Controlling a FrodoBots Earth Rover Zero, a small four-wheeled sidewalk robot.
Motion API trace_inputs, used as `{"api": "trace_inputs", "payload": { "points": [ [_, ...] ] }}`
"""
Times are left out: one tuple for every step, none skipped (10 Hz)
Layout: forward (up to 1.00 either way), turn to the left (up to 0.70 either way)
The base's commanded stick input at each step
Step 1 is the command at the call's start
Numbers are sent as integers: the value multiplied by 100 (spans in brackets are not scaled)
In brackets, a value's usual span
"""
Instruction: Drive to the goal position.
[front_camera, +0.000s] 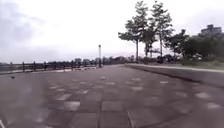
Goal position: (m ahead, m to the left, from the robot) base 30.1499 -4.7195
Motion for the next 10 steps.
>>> {"api": "trace_inputs", "payload": {
  "points": [
    [100,0],
    [100,0],
    [100,0],
    [100,0],
    [100,0],
    [100,0],
    [100,0],
    [100,0],
    [100,0],
    [100,0]
  ]
}}
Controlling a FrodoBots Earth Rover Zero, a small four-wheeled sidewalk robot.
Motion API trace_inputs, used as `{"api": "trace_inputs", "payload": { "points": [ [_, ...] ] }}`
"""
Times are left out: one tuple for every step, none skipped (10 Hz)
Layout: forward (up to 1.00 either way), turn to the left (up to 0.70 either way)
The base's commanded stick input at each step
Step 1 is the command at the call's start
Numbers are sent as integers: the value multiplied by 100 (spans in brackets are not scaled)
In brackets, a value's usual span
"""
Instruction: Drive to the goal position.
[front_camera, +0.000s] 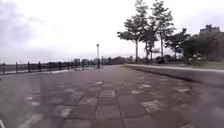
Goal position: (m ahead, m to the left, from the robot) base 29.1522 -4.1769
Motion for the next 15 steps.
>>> {"api": "trace_inputs", "payload": {
  "points": [
    [100,0],
    [100,0],
    [100,0],
    [100,0],
    [100,0],
    [100,0],
    [100,0],
    [100,0],
    [100,0],
    [100,0],
    [100,0],
    [100,0],
    [100,0],
    [100,0],
    [100,4]
  ]
}}
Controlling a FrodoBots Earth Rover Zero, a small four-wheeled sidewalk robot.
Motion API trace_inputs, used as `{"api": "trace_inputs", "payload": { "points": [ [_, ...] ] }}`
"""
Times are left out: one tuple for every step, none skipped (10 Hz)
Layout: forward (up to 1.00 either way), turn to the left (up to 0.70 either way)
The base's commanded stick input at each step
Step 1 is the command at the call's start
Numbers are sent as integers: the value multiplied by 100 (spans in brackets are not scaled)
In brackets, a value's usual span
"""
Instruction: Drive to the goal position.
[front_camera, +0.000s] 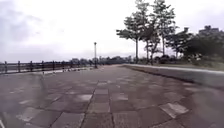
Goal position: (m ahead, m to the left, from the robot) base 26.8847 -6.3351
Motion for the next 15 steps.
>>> {"api": "trace_inputs", "payload": {
  "points": [
    [100,11],
    [100,11],
    [100,1],
    [100,0],
    [100,0],
    [100,0],
    [100,0],
    [100,0],
    [100,0],
    [100,0],
    [100,0],
    [100,0],
    [100,0],
    [100,0],
    [100,0]
  ]
}}
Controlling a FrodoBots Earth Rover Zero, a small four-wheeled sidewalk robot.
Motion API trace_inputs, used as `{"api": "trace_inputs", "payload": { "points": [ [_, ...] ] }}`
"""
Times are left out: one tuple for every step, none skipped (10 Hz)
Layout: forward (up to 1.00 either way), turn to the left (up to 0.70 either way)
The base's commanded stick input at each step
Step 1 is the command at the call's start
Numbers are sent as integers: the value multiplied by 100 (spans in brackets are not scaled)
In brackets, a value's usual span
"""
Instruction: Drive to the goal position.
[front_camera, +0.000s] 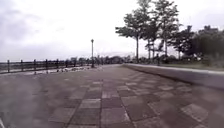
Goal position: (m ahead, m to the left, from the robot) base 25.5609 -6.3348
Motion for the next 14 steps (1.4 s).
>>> {"api": "trace_inputs", "payload": {
  "points": [
    [100,0],
    [100,0],
    [100,1],
    [100,4],
    [100,16],
    [100,29],
    [100,29],
    [100,24],
    [100,20],
    [100,16],
    [100,11],
    [100,7],
    [100,3],
    [100,0]
  ]
}}
